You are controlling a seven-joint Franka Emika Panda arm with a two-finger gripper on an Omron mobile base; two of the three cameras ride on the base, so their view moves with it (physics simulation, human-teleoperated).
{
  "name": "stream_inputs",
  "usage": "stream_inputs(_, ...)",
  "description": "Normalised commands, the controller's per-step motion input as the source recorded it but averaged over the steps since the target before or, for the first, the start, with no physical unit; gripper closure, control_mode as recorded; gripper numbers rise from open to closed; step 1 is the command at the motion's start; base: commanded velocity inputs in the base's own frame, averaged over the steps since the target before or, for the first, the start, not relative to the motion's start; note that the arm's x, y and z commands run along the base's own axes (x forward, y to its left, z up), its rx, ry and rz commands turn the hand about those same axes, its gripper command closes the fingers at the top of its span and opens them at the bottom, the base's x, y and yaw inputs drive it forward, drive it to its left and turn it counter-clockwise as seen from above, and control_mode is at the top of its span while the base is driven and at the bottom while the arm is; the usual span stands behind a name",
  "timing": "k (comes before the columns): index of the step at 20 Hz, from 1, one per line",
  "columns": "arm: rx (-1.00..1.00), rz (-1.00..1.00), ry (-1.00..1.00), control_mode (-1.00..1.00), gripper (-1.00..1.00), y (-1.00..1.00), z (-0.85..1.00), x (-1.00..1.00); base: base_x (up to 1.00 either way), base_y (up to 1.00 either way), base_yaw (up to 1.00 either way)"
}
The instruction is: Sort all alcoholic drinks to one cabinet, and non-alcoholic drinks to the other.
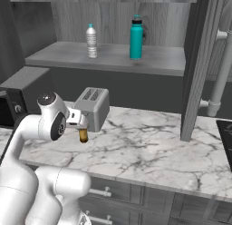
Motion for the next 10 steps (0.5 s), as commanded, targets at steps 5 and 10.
stream_inputs(5, 0.00, 0.00, 0.00, -1.00, -1.00, 0.03, -0.16, 0.18, 0.00, 0.00, 0.00)
stream_inputs(10, 0.00, 0.00, 0.00, -1.00, -1.00, 0.01, -0.12, 0.13, 0.00, 0.00, 0.00)
